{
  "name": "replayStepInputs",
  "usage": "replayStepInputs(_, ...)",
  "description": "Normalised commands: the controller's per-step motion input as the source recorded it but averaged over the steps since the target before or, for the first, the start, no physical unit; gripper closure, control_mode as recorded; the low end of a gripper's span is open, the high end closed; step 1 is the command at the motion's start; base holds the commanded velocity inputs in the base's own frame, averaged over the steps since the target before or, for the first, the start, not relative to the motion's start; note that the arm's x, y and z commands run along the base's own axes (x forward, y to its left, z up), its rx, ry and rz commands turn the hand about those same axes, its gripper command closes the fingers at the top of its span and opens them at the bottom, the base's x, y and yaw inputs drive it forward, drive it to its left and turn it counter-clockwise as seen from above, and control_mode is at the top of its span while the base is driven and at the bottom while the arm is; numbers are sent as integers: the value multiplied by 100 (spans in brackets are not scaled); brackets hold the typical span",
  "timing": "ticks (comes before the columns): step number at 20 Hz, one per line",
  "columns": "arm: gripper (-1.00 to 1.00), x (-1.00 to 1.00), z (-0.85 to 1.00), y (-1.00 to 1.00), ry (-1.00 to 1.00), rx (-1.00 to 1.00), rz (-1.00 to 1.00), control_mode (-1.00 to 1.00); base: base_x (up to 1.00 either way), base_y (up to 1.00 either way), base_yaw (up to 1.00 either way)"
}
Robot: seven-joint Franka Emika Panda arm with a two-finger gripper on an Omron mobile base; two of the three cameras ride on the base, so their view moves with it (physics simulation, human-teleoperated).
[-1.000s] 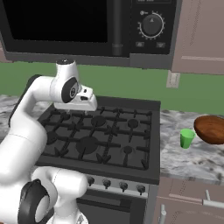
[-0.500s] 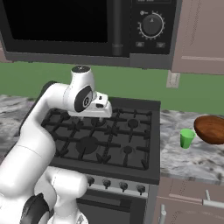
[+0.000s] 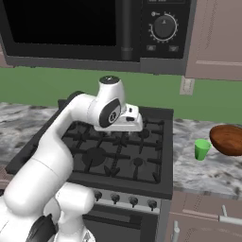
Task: Pick the cup and bowl from the counter and place them on the counter next to the sink.
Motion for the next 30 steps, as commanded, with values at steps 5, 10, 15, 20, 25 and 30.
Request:
replayStepInputs(5,-100,0,0,-82,0,-2,0,-100,0,0,0)
replayStepInputs(10,-100,0,0,-85,0,0,-1,-100,0,0,0)
replayStepInputs(15,-100,2,0,-80,0,0,-5,-100,0,0,0)
replayStepInputs(20,-100,15,0,-67,0,-1,-9,-100,0,0,0)
replayStepInputs(25,-100,35,-10,-26,2,0,-1,-100,0,0,0)
replayStepInputs(30,-100,54,-34,-9,3,0,0,-100,0,0,0)
